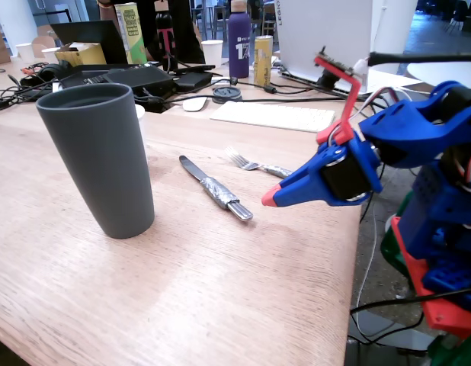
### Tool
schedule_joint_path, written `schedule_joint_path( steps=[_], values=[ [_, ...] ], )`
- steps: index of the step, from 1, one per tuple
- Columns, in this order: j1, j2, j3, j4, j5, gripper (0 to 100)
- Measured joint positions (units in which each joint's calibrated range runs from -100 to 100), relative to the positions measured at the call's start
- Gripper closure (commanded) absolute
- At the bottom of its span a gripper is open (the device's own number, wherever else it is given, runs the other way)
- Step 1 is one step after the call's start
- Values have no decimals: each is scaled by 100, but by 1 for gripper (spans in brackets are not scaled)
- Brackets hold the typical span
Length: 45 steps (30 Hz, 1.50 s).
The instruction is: Grab the fork and place it in gray glass
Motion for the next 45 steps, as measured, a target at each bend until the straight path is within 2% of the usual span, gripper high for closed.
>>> schedule_joint_path(
  steps=[38, 42, 45],
  values=[
    [-94, 0, 0, 0, 29, 100],
    [-113, 441, -514, 99, 29, 100],
    [-150, 1669, -1704, 108, 29, 100]
  ],
)
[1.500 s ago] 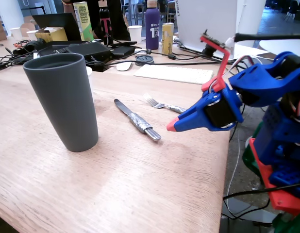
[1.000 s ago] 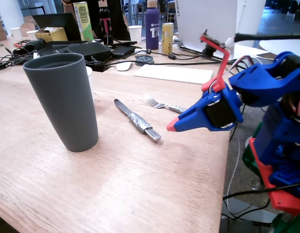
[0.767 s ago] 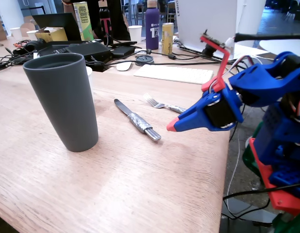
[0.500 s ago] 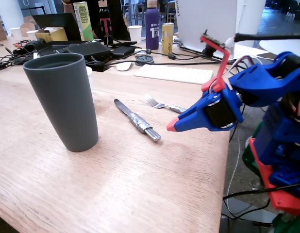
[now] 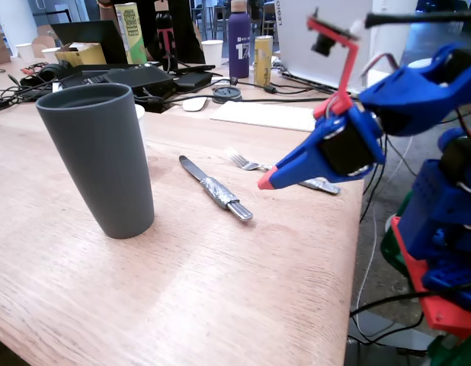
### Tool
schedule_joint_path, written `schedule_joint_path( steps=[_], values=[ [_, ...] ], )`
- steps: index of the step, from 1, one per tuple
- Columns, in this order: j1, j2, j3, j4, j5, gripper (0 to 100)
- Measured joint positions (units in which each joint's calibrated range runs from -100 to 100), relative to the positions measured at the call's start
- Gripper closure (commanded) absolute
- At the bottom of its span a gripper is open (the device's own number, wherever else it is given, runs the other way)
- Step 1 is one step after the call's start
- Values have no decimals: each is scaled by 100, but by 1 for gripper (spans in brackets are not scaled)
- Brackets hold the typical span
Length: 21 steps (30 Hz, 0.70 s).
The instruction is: Grab the fork and place it in gray glass
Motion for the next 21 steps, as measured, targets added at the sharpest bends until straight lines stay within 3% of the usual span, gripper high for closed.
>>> schedule_joint_path(
  steps=[6, 15, 21],
  values=[
    [0, 1937, -2164, 389, 0, 100],
    [207, 4349, -6583, 3511, 0, 100],
    [2217, 4652, -6925, 3867, 239, 100]
  ],
)
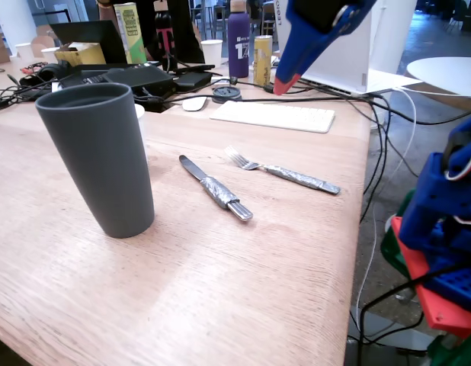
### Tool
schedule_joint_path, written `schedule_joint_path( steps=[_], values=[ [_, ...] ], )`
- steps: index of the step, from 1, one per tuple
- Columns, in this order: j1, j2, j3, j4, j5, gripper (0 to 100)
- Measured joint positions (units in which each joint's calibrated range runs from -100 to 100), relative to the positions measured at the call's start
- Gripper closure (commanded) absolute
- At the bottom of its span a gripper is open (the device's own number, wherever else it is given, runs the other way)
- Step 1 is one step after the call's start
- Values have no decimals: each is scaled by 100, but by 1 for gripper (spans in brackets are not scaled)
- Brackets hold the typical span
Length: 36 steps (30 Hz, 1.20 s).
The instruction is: Grab the fork and place it in gray glass
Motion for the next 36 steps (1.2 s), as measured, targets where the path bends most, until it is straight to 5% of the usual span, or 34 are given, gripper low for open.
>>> schedule_joint_path(
  steps=[5, 21, 26, 36],
  values=[
    [723, 0, 0, 0, 376, 100],
    [770, 242, 99, 33, 396, 100],
    [958, 1012, 99, 8, 791, 100],
    [2583, 3208, 90, -1491, 1314, 100]
  ],
)
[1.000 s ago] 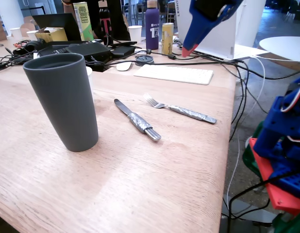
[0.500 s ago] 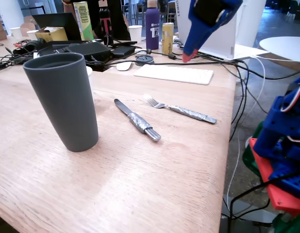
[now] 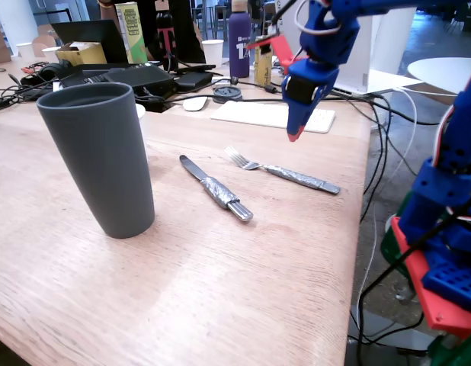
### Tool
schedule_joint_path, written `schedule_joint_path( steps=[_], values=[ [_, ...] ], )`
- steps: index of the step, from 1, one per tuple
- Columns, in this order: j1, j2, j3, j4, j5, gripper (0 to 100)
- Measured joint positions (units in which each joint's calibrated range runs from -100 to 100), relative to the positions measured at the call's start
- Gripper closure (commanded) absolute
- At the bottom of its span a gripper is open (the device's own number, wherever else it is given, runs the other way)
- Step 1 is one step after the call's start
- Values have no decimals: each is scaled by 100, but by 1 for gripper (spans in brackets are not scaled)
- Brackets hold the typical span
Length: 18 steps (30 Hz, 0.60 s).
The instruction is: Grab the fork and place it in gray glass
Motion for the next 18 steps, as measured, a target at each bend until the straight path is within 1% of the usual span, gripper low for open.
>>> schedule_joint_path(
  steps=[5, 14, 15, 18],
  values=[
    [19, 778, -721, -99, 0, 100],
    [19, 821, -757, -91, 0, 100],
    [19, 821, -757, -91, 0, 98],
    [19, 821, -757, -75, 0, 77]
  ],
)
